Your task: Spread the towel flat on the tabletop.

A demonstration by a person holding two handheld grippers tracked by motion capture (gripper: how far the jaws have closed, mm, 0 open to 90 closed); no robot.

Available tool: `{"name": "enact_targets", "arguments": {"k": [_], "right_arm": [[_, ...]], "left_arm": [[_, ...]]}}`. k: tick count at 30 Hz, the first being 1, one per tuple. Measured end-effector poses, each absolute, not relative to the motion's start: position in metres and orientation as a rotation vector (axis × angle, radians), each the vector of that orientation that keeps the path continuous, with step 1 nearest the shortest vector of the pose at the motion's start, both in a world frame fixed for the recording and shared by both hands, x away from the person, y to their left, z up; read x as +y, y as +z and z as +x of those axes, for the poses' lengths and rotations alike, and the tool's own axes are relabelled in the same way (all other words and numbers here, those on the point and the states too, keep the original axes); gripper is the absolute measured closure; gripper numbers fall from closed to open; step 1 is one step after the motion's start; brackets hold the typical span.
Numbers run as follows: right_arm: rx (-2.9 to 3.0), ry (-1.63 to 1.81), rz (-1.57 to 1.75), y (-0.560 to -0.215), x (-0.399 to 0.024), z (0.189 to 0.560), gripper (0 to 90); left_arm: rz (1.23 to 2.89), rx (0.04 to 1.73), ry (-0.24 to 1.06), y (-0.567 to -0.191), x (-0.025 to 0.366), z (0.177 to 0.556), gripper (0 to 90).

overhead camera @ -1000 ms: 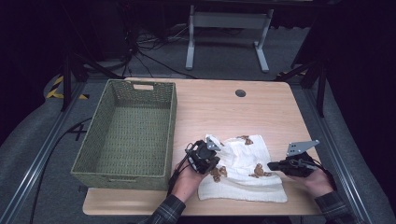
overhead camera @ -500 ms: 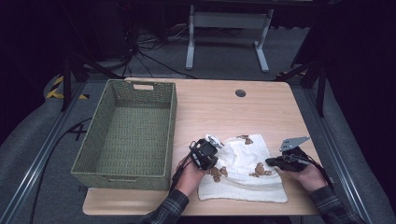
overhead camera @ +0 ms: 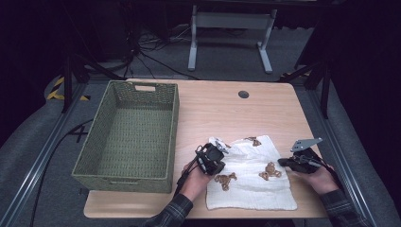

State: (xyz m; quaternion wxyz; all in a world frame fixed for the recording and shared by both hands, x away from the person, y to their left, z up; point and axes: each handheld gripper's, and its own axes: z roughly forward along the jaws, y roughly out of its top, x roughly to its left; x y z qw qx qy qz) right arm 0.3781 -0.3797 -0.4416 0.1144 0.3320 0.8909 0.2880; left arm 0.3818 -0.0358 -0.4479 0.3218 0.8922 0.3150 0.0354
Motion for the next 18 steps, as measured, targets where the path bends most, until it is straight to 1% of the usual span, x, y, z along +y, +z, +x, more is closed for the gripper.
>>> {"name": "enact_targets", "arguments": {"k": [5, 10, 12, 18], "right_arm": [[2.577, 0.948, 0.946, -0.433, -0.375, 0.386, 89.7], [2.566, 0.973, 0.959, -0.432, -0.368, 0.401, 89.6], [2.559, 0.982, 0.957, -0.433, -0.365, 0.409, 89.6], [2.549, 1.005, 0.952, -0.436, -0.355, 0.427, 89.6]], "left_arm": [[2.298, 0.85, 0.128, -0.436, -0.03, 0.392, 88.6], [2.245, 0.891, 0.159, -0.427, -0.028, 0.407, 88.6], [2.264, 0.903, 0.151, -0.429, -0.028, 0.414, 88.7], [2.293, 0.916, 0.133, -0.442, -0.033, 0.418, 88.7]]}}
